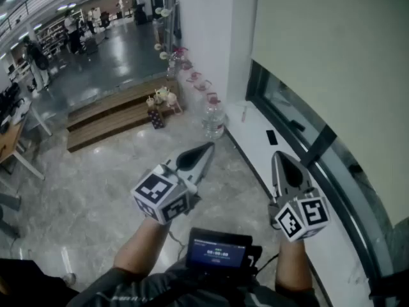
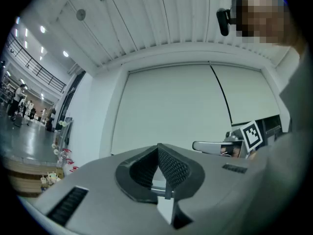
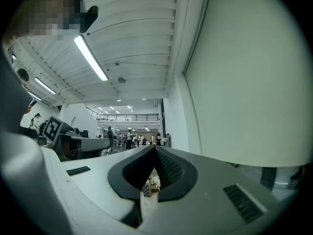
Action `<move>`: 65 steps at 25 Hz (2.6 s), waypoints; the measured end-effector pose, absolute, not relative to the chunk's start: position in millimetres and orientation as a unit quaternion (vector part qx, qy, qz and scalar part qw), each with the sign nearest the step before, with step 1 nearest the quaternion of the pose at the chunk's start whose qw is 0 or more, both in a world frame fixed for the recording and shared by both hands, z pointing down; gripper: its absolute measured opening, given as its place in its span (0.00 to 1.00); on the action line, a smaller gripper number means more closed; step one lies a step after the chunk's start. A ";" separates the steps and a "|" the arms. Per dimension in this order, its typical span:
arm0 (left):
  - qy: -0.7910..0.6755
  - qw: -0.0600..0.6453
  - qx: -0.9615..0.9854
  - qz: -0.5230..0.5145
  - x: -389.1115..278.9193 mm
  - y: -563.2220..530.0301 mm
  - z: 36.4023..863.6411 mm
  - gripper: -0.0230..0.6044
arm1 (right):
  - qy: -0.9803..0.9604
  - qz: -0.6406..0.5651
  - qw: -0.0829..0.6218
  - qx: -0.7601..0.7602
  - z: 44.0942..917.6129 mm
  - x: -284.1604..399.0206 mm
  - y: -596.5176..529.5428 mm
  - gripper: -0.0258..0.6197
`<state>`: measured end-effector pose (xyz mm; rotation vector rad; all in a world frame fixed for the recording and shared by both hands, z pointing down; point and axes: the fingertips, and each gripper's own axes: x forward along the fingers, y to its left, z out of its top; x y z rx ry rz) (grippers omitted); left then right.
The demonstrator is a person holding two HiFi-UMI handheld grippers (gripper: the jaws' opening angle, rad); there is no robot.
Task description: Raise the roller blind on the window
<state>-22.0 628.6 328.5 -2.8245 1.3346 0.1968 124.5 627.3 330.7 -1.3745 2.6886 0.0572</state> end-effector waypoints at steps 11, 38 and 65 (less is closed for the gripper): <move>0.424 0.006 -0.903 0.070 -32.0 628.5 325.4 0.02 | 0.886 0.015 0.073 -0.458 327.3 116.1 627.5 0.04; 0.413 0.004 -0.907 0.084 -77.2 583.2 329.8 0.02 | 0.878 0.022 0.068 -0.474 327.4 72.2 582.5 0.04; 0.454 0.015 -0.887 0.088 19.1 431.0 303.6 0.02 | 0.907 0.020 0.094 -0.409 319.4 161.3 425.8 0.04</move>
